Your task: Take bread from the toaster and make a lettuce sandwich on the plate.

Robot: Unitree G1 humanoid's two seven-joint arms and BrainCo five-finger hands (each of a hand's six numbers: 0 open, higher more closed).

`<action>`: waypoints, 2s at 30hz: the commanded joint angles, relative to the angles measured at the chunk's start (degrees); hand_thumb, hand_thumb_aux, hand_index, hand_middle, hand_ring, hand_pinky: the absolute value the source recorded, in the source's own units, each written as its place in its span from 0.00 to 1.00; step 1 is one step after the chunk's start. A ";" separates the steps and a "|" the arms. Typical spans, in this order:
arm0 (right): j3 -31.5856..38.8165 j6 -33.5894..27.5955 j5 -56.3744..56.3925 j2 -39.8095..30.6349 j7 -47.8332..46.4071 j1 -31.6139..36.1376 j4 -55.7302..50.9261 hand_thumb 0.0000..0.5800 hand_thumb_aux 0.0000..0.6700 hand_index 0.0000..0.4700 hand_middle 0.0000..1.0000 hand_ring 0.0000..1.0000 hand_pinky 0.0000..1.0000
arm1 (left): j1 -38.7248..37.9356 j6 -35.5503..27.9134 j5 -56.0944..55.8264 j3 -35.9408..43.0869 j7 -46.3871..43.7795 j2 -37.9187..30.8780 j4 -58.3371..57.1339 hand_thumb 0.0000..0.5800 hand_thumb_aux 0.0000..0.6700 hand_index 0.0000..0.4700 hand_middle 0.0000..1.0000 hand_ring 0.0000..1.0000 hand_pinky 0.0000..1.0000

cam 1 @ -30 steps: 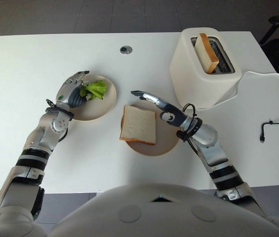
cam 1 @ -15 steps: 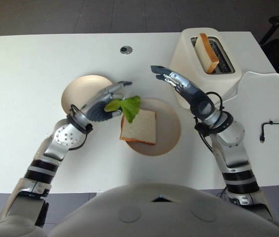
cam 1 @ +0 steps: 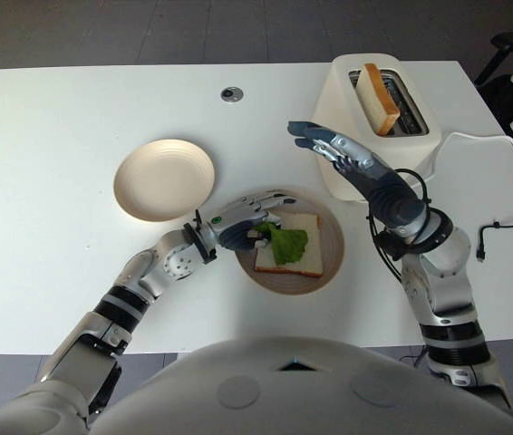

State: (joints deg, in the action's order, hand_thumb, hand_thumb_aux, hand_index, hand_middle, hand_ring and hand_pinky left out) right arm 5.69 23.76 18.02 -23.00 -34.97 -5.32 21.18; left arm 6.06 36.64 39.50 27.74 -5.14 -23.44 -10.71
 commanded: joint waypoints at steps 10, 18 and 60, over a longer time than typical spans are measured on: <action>-0.31 -0.59 -0.48 0.71 -0.41 0.45 -1.67 0.00 0.00 0.00 0.00 0.00 0.00 | -0.67 -2.03 2.94 0.80 0.24 0.05 6.41 1.00 1.00 1.00 0.00 0.00 0.00; -0.40 -0.80 -0.41 0.77 -0.31 0.01 -0.81 0.00 0.00 0.00 0.00 0.00 0.00 | 0.78 -4.39 6.52 2.19 2.38 1.29 2.47 0.00 0.00 0.00 0.00 0.00 0.00; -6.29 -19.80 -63.54 -13.06 33.41 21.70 -21.00 1.00 1.00 1.00 0.67 0.67 0.67 | 0.62 -2.50 -3.56 -5.56 5.01 1.82 1.83 0.00 0.00 0.00 0.00 0.00 0.00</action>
State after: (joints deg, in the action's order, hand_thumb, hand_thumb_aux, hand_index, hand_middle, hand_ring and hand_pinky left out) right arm -0.47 4.21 -46.11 -36.63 -2.80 15.55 0.21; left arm 6.10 34.19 35.88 22.13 -0.15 -21.74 -8.03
